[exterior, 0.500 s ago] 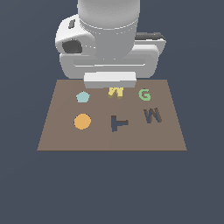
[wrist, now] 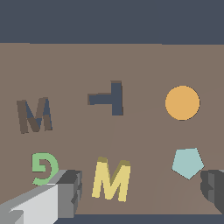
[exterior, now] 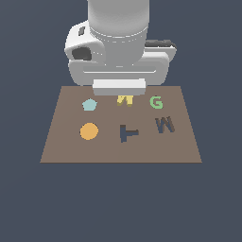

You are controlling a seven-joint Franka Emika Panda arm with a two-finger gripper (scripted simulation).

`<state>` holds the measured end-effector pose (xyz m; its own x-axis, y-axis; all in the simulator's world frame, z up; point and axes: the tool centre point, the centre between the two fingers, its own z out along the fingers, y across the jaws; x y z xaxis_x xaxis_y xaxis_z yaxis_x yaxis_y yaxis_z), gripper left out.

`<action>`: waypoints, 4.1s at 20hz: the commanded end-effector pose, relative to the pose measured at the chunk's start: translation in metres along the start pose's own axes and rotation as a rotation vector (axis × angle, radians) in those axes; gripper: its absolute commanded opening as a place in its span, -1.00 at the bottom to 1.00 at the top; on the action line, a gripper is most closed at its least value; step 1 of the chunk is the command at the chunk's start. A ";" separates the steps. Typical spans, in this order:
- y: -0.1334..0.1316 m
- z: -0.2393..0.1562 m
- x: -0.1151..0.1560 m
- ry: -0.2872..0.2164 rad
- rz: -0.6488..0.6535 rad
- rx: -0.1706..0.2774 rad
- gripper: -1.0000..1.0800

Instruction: Insert a designated object into the corresponding slot on a board.

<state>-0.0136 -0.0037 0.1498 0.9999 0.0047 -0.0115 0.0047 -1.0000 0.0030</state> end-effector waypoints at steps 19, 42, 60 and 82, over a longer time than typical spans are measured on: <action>-0.020 0.097 -0.064 0.011 0.148 0.003 0.92; -0.021 0.121 -0.065 0.011 0.152 0.004 0.92; -0.028 0.119 -0.058 0.012 0.137 0.004 -1.00; -0.139 0.109 0.029 0.011 -0.091 0.002 -1.00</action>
<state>0.0087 0.1282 0.0392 0.9965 0.0832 -0.0010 0.0832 -0.9965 0.0003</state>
